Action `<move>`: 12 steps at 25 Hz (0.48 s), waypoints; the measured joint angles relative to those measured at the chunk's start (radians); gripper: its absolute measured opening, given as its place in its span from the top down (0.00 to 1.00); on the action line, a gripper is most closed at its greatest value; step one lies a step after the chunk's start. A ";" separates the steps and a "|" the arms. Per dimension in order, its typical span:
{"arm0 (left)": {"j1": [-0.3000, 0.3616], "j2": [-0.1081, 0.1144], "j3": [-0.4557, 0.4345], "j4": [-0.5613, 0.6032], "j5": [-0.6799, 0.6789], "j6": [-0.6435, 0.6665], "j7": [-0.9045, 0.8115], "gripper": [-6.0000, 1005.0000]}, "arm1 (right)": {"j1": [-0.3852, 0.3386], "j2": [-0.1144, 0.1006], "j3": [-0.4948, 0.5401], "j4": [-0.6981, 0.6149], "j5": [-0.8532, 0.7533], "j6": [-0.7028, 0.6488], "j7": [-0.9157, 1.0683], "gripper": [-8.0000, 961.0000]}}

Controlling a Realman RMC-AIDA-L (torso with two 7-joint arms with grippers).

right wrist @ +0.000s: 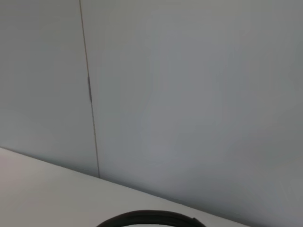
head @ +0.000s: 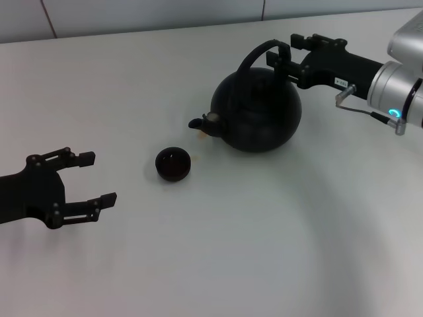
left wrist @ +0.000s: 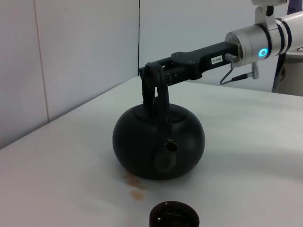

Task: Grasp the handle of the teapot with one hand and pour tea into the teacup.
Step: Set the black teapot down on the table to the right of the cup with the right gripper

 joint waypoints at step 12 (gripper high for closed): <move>0.003 -0.020 -0.079 -0.001 -0.008 0.010 0.019 0.16 | -0.067 0.006 0.034 -0.050 0.041 -0.093 -0.006 0.30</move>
